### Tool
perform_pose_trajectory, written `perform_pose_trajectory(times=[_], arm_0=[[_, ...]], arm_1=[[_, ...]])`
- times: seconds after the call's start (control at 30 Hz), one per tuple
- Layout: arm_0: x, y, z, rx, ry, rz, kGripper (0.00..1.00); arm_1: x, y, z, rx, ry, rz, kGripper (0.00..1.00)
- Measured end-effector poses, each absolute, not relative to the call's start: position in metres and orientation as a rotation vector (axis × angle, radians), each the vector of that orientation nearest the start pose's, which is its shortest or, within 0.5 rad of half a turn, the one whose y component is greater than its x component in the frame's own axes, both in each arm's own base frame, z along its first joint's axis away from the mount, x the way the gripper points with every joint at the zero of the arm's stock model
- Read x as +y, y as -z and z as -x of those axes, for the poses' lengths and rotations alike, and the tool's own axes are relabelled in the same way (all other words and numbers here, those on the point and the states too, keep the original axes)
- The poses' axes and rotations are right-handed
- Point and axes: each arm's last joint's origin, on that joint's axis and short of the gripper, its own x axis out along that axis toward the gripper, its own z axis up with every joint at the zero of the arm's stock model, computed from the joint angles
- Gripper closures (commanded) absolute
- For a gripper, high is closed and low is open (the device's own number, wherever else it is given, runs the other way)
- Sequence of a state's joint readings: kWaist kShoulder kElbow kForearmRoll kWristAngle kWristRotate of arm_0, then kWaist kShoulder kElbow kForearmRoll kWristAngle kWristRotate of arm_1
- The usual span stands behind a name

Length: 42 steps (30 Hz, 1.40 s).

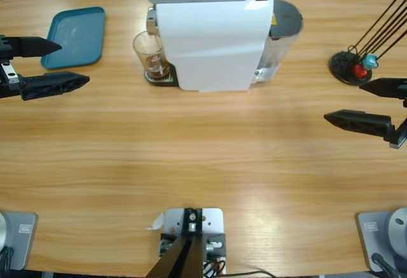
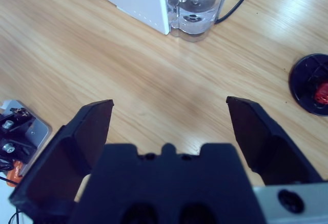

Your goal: Pour coffee

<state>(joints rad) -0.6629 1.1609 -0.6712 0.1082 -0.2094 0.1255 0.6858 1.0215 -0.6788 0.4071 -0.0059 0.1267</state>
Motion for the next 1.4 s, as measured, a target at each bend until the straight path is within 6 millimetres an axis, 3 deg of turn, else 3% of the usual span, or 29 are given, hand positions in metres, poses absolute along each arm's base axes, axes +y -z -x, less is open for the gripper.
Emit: perform_pose_trajectory(times=[1.4], arm_0=[[-0.1176,-0.3056,-0.133,0.549,0.887,-0.254,0.0]], arm_1=[[0.081,-0.2962,-0.0998,0.762,-0.589,0.13,0.0]])
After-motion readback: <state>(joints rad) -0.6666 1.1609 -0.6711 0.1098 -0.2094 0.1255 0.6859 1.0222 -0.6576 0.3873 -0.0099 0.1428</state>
